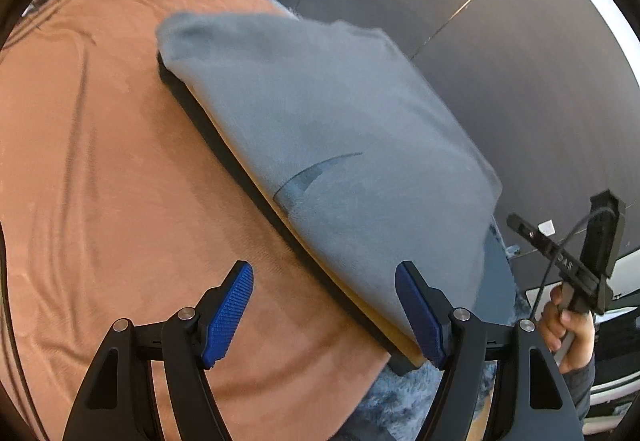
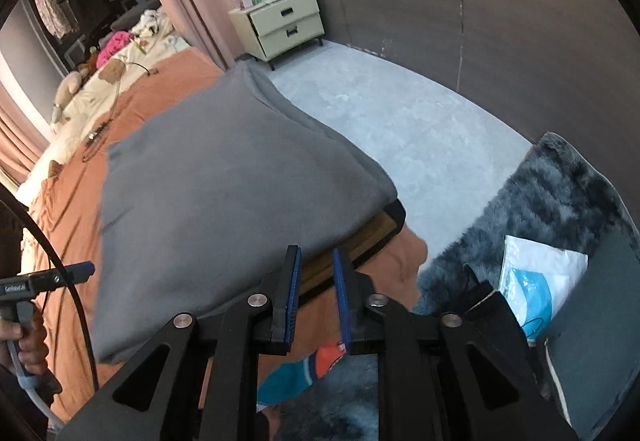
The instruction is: Fold small clothes
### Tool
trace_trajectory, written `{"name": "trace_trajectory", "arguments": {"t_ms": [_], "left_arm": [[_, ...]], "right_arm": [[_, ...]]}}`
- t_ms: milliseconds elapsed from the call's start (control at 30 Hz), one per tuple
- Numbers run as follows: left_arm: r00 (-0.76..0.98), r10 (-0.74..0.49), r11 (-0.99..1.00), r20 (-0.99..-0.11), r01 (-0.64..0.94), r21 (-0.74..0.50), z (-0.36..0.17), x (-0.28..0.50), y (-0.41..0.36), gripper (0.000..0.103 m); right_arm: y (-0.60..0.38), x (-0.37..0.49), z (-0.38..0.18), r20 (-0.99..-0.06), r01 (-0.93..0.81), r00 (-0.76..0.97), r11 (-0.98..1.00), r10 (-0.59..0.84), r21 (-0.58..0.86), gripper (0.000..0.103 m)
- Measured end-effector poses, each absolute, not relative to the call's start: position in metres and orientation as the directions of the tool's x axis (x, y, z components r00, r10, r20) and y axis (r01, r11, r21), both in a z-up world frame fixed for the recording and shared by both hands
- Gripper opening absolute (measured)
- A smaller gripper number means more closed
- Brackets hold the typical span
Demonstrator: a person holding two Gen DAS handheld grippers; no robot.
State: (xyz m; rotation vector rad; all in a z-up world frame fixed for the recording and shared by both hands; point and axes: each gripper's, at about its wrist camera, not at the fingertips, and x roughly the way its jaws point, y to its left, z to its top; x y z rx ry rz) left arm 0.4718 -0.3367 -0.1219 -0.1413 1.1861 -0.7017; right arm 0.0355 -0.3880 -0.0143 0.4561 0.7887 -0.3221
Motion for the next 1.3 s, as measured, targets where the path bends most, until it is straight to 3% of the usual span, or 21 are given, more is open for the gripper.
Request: {"name": "trace_trajectory", "arguments": {"t_ms": [100, 167, 200, 233, 400, 533, 633, 1300], "left_arm": [[0.222, -0.571, 0.784, -0.790, 0.436, -0.443, -0.106, 0.460, -0.324, 0.075], [0.247, -0.565, 0.788, -0.787, 0.445, -0.426, -0.097, 0.451, -0.320, 0.075], [0.265, -0.556, 0.794, -0.788, 0.450, -0.408, -0.091, 0.441, -0.313, 0.076], [0.292, -0.540, 0.804, -0.789, 0.458, -0.380, -0.084, 0.434, -0.310, 0.078], [0.361, -0.530, 0.811, -0.768, 0.480, -0.334, -0.059, 0.409, -0.299, 0.100], [0.410, -0.520, 0.817, -0.749, 0.495, -0.296, -0.042, 0.388, -0.286, 0.103], [0.432, -0.522, 0.820, -0.735, 0.493, -0.292, -0.031, 0.375, -0.273, 0.103], [0.583, -0.520, 0.849, -0.624, 0.436, -0.299, 0.014, 0.261, -0.146, 0.103]], "right_arm": [[-0.375, 0.017, -0.002, -0.717, 0.425, 0.689, 0.861, -0.108, 0.278, 0.018], [-0.365, 0.004, 0.006, -0.700, 0.422, 0.704, 0.865, -0.123, 0.273, 0.040], [-0.361, -0.002, 0.009, -0.689, 0.422, 0.712, 0.866, -0.133, 0.269, 0.060], [-0.355, -0.009, 0.013, -0.680, 0.421, 0.719, 0.869, -0.146, 0.259, 0.071], [-0.325, -0.038, 0.015, -0.652, 0.368, 0.749, 0.892, -0.116, 0.264, 0.088], [-0.317, -0.055, 0.014, -0.642, 0.364, 0.757, 0.893, -0.116, 0.267, 0.099], [-0.311, -0.066, 0.015, -0.630, 0.359, 0.766, 0.896, -0.125, 0.260, 0.103], [-0.232, -0.115, 0.035, -0.536, 0.267, 0.838, 0.935, -0.105, 0.234, 0.103]]}}
